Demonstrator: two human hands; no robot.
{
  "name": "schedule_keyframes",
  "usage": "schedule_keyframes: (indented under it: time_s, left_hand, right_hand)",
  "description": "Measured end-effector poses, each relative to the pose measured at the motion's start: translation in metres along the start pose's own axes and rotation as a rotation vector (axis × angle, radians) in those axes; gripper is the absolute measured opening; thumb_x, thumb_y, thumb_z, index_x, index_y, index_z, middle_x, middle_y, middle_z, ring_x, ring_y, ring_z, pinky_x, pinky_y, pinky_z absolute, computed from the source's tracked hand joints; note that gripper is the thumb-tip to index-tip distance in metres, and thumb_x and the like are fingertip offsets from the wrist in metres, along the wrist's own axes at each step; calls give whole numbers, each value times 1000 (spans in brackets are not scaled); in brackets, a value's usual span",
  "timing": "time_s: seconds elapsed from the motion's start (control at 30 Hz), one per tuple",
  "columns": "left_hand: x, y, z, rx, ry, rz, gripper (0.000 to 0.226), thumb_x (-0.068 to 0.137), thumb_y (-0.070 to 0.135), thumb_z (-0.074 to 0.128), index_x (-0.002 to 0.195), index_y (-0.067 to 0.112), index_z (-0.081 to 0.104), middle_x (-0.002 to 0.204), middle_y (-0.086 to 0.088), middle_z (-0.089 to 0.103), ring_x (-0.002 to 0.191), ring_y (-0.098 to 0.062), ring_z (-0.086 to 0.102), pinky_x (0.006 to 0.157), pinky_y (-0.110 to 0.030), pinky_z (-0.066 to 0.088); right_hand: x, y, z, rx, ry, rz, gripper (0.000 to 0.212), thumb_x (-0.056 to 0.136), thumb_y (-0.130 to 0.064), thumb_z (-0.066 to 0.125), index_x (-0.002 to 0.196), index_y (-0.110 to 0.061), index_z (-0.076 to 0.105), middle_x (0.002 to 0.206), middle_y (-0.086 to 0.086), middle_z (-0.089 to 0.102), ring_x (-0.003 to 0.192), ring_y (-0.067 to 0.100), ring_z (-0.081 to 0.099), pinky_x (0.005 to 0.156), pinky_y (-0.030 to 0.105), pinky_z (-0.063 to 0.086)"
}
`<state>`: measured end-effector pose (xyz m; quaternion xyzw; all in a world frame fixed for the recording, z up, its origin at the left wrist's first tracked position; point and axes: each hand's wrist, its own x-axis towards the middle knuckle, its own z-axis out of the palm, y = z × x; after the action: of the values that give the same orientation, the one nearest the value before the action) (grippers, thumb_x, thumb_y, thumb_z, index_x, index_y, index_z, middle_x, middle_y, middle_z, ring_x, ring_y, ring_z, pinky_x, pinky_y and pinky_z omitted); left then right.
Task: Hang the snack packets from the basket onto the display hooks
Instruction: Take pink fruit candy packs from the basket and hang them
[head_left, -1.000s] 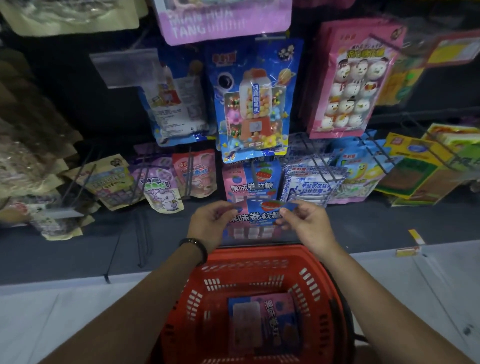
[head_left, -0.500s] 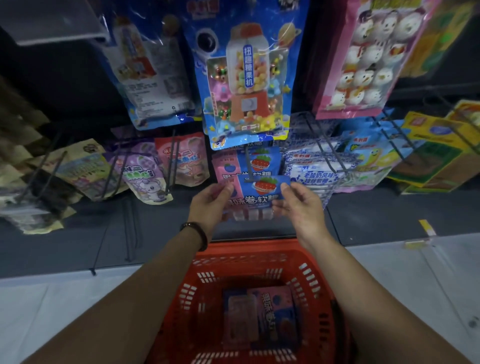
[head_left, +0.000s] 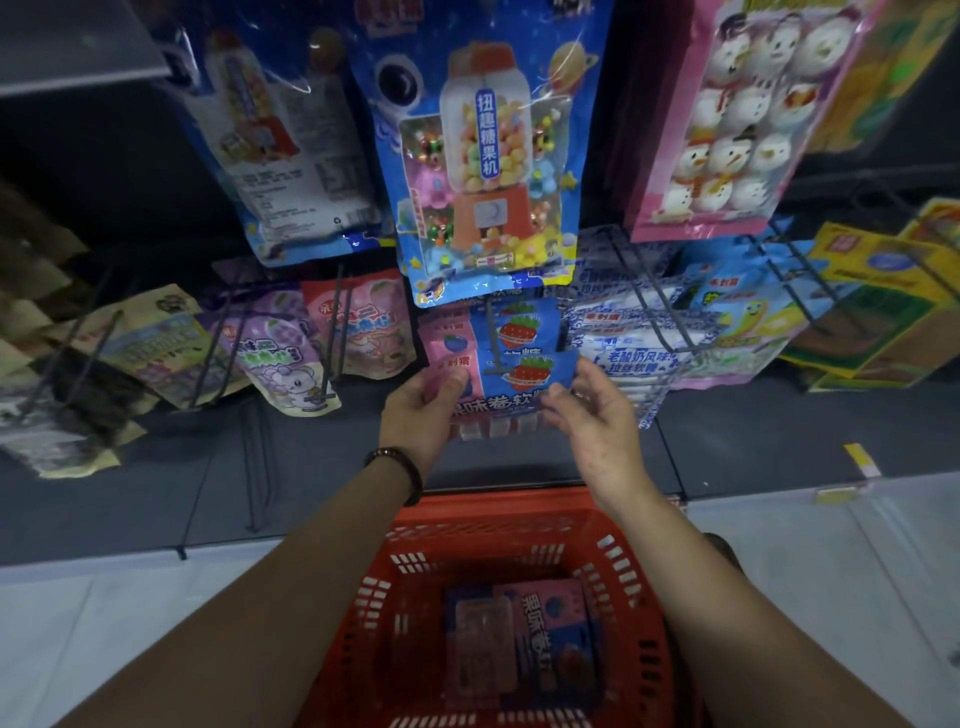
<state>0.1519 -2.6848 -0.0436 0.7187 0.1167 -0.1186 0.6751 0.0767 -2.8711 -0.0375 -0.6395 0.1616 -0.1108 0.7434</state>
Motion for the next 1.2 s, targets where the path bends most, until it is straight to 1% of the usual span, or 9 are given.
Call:
schedule_keyframes:
  time_s: [0.13, 0.27, 0.37, 0.43, 0.63, 0.8, 0.93, 1.07, 1.2]
  left_hand:
    - [0, 0, 3, -26, 40, -26, 20, 97, 38, 75, 111, 25, 80, 92, 10, 81, 73, -9, 66, 79, -35, 60]
    - [11, 15, 11, 74, 73, -18, 34, 99, 39, 71, 123, 16, 77, 108, -12, 80, 69, -11, 64, 56, -20, 56]
    - [21, 22, 15, 68, 81, -43, 37, 98, 44, 71, 122, 17, 76, 127, -18, 73, 104, -30, 75, 95, -41, 63]
    - [28, 26, 15, 91, 80, -65, 39, 96, 48, 71, 121, 18, 76, 128, -19, 72, 117, -37, 71, 102, -51, 59]
    - [39, 25, 13, 148, 37, -120, 43, 97, 51, 69, 117, 12, 69, 81, -5, 66, 67, -21, 64, 67, -35, 61]
    - [19, 23, -4, 166, 52, -120, 23, 98, 28, 73, 96, 7, 64, 79, -15, 65, 56, -23, 58, 48, -25, 50]
    - [-41, 18, -31, -91, -248, -398, 16, 103, 20, 66, 112, 7, 66, 84, -12, 66, 65, -22, 63, 56, -30, 51]
    - [-97, -8, -60, 540, -680, -202, 13, 106, 27, 61, 109, 18, 69, 106, 0, 78, 85, -19, 76, 64, -22, 52]
    - [-105, -39, -69, 982, -872, 52, 14, 102, 37, 66, 110, 28, 74, 111, 13, 74, 105, -10, 70, 92, -30, 55]
  right_hand:
    - [-2, 1, 1, -22, -40, 31, 50, 105, -3, 62, 153, -13, 53, 140, 13, 68, 114, 14, 74, 107, 39, 57]
    - [-5, 3, 1, -131, -65, 44, 73, 100, -24, 70, 165, -17, 36, 161, 2, 52, 130, 8, 65, 119, 48, 47]
    - [-8, 6, 1, -188, -101, 84, 74, 95, -27, 73, 161, -18, 43, 130, -9, 68, 106, 2, 71, 115, 39, 48]
    - [-10, 3, 2, -245, -110, 70, 60, 99, -13, 72, 155, -14, 51, 123, -10, 70, 92, -5, 69, 106, 30, 52]
    - [-17, 11, -4, -406, -175, 102, 36, 99, -25, 72, 134, -23, 66, 120, -14, 69, 108, 9, 71, 98, 40, 60]
    - [-23, 24, -16, -646, -274, 192, 11, 99, -29, 71, 110, -31, 70, 106, -8, 75, 99, 15, 73, 88, 35, 55]
    - [-42, 41, -31, -1018, -461, 325, 23, 98, -43, 68, 98, -23, 79, 94, -3, 80, 88, 17, 74, 83, 33, 56]
    - [-69, 98, -40, -1210, -568, 540, 34, 100, -43, 64, 105, -13, 80, 109, 9, 78, 104, 28, 71, 83, 29, 49]
    - [-96, 169, -57, -1275, -508, 706, 42, 102, -38, 64, 126, -6, 72, 128, 18, 72, 117, 32, 70, 79, 30, 45]
